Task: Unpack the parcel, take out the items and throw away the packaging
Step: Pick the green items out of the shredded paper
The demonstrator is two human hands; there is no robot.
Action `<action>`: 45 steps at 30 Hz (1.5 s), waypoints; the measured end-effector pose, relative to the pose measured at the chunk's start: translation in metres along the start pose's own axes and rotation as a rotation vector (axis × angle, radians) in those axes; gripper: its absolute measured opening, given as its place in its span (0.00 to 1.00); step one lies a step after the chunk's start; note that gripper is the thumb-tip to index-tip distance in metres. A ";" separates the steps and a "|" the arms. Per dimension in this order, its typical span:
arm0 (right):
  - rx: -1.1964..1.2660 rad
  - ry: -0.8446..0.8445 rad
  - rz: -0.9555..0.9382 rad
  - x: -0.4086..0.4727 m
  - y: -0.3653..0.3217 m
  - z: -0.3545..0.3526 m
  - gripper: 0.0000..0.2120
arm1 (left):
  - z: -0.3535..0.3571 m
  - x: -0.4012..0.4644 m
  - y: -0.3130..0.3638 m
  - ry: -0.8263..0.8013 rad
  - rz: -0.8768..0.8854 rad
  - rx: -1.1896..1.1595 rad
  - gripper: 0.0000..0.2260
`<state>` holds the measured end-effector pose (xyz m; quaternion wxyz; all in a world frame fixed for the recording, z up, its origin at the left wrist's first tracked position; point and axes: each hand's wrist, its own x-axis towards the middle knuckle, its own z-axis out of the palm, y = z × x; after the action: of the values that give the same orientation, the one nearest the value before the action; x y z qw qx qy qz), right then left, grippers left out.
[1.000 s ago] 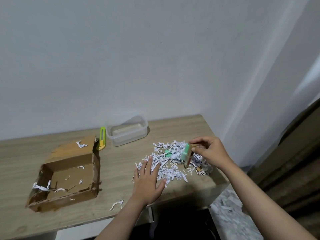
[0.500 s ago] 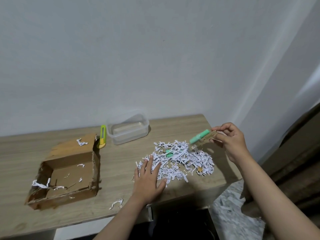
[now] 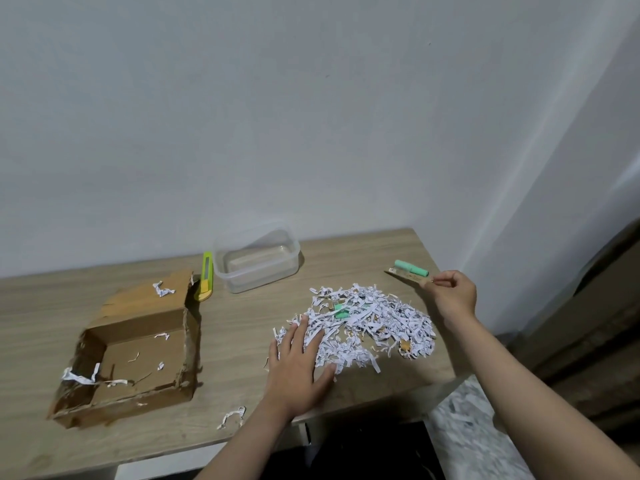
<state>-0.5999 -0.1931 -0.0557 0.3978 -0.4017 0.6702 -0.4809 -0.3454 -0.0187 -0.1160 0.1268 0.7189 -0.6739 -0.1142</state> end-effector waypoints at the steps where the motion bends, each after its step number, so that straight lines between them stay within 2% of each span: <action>1: -0.054 0.001 -0.004 0.002 0.006 0.000 0.10 | 0.000 0.000 0.000 0.001 0.000 -0.002 0.33; 6: -0.269 -0.008 -0.127 0.010 0.020 0.001 0.10 | -0.001 0.001 0.000 0.004 -0.003 -0.011 0.36; 12: -0.388 -0.056 -0.210 0.013 0.013 0.004 0.07 | -0.001 0.001 0.000 -0.006 -0.013 -0.009 0.33; 15: -0.413 -0.049 -0.373 -0.006 0.003 0.007 0.04 | -0.001 0.001 0.000 -0.005 -0.015 -0.017 0.33; 19: -0.425 -0.323 -0.563 -0.040 -0.004 0.016 0.09 | -0.001 0.002 0.001 -0.007 -0.013 -0.005 0.32; 22: -0.731 -0.539 -0.720 -0.054 -0.001 0.023 0.16 | -0.001 0.001 0.001 -0.005 -0.009 -0.010 0.31; 24: -0.865 -0.579 -0.764 -0.060 0.007 0.027 0.17 | -0.002 0.000 0.001 0.006 -0.001 -0.024 0.30; 30: -0.793 -0.470 -0.874 -0.079 0.026 0.018 0.13 | -0.004 -0.004 0.004 0.062 0.025 -0.071 0.29; 36: -0.833 -0.552 -0.944 -0.101 0.037 0.012 0.14 | -0.006 -0.006 0.006 0.099 0.136 -0.033 0.34; 40: -0.777 -0.492 -0.929 -0.108 0.024 0.012 0.08 | -0.009 -0.009 0.008 0.056 0.182 -0.008 0.34; 45: -0.645 -0.398 -0.935 -0.102 -0.004 0.017 0.09 | -0.007 -0.008 0.007 0.039 0.167 -0.020 0.35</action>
<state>-0.5466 -0.1056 -0.0409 0.1200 -0.8365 0.4474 -0.2928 -0.3503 -0.0106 -0.1072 0.1564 0.6608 -0.7278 -0.0958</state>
